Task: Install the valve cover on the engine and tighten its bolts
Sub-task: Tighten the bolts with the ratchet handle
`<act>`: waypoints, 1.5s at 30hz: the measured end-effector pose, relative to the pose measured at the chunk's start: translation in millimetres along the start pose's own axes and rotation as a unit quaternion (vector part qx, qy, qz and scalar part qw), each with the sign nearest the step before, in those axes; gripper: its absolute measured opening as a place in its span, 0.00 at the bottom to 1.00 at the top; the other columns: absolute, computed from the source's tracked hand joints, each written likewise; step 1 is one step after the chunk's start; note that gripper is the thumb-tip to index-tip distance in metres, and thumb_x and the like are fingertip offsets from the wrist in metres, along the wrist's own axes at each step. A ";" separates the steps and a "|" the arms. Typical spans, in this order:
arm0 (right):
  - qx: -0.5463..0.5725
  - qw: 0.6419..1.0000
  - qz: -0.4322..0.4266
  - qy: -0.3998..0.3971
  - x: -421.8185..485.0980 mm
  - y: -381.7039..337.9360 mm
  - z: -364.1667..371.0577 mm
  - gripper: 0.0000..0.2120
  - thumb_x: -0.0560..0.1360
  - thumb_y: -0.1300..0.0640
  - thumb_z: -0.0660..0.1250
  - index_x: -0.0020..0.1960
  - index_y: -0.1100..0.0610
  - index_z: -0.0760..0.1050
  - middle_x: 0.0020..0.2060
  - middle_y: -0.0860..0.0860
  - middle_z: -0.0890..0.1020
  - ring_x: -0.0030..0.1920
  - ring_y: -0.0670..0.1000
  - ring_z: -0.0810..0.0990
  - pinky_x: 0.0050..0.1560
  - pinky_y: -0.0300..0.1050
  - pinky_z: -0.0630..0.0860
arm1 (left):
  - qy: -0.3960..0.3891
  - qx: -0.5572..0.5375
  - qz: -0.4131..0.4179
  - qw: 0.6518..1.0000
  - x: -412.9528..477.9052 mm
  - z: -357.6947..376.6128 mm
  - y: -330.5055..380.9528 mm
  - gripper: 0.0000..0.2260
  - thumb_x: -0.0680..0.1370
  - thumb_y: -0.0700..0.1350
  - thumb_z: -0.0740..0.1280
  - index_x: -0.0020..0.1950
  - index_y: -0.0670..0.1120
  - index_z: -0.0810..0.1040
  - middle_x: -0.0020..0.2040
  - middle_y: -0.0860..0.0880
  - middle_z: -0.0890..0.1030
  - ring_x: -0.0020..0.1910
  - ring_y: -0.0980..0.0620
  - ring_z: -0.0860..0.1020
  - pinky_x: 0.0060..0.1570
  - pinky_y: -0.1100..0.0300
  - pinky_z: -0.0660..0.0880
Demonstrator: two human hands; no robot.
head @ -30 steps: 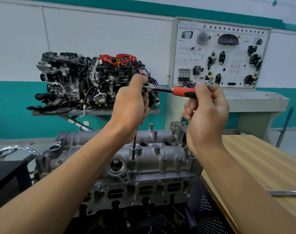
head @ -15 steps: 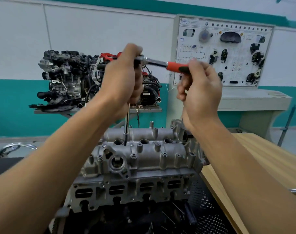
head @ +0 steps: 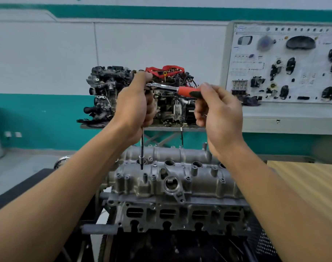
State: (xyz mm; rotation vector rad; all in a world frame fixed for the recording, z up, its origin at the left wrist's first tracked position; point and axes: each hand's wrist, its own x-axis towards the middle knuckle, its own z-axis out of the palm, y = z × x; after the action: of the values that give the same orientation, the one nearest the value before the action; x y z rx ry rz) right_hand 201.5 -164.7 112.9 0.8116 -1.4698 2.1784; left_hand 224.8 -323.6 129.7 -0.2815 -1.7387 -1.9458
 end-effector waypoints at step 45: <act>0.075 0.989 -0.056 0.110 1.4 32.3 -12.2 0.08 0.81 0.61 0.61 0.43 0.57 0.70 0.29 0.53 0.72 0.27 0.47 0.68 0.24 0.39 0.62 | -0.127 -0.052 -0.079 0.987 14.9 13.9 -26.8 0.26 0.83 0.57 0.52 0.25 0.52 0.57 0.22 0.54 0.55 0.20 0.54 0.51 0.20 0.68 0.51</act>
State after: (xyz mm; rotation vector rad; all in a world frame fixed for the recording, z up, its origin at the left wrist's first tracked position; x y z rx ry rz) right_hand 177.8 -165.5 87.7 0.6590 -1.1382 2.2324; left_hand 196.3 -312.3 115.7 -0.4591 -1.8684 -2.1991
